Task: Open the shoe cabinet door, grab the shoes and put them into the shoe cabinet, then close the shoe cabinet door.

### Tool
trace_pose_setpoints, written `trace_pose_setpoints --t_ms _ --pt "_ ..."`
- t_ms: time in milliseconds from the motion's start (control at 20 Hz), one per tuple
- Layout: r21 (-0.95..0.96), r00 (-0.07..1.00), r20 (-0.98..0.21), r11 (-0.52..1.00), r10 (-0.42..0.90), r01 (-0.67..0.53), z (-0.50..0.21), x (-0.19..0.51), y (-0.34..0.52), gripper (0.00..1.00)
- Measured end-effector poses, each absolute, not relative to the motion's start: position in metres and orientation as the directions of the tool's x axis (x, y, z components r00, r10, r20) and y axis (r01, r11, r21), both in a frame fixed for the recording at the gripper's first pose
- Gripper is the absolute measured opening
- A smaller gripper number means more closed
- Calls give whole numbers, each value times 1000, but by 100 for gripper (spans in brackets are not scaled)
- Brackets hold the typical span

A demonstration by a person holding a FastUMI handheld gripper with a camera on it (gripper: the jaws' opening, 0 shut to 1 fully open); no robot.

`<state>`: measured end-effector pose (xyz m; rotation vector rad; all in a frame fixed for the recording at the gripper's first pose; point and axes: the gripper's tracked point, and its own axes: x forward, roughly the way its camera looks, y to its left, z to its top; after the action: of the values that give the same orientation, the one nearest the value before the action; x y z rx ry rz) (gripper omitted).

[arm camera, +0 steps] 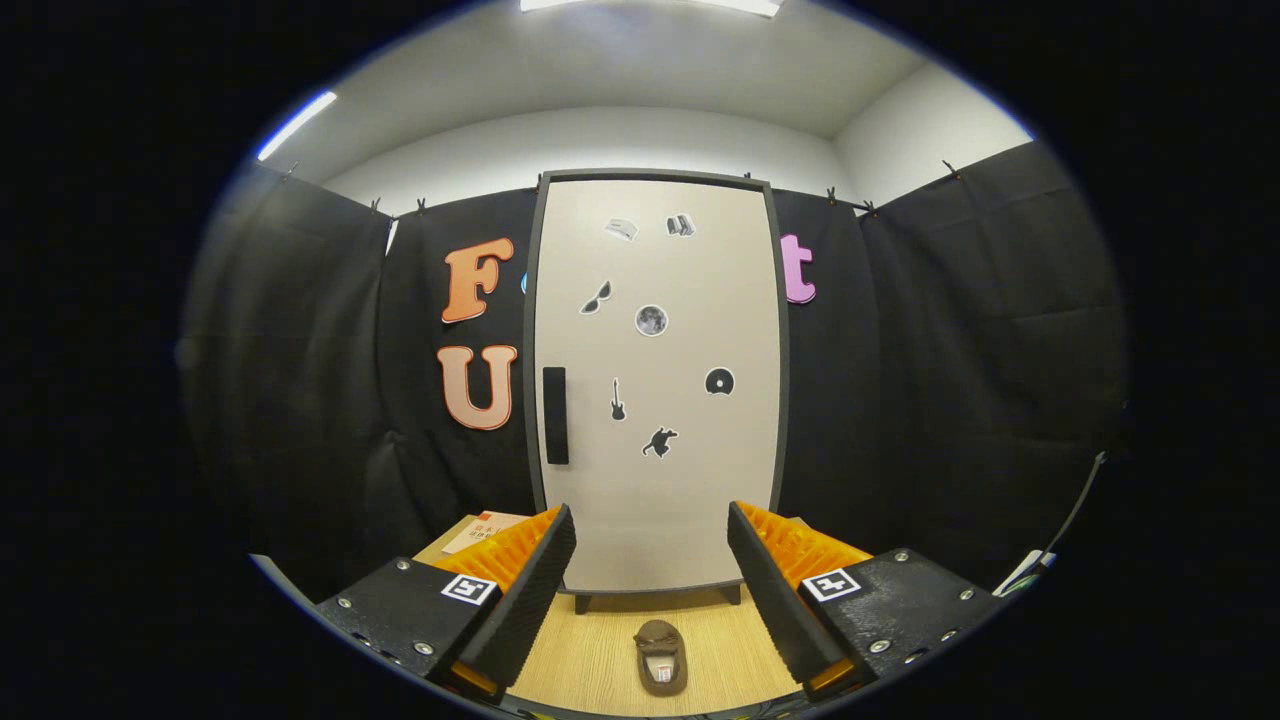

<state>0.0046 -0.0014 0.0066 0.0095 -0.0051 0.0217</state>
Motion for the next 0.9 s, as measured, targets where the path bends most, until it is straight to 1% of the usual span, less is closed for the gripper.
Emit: trace_pose_setpoints --t_ms 350,700,900 --pt "-6 994 14 994 105 -105 17 45 45 95" --pt "-14 984 19 984 176 -176 25 110 95 95" --pt "-21 982 16 982 188 -188 23 154 118 95"
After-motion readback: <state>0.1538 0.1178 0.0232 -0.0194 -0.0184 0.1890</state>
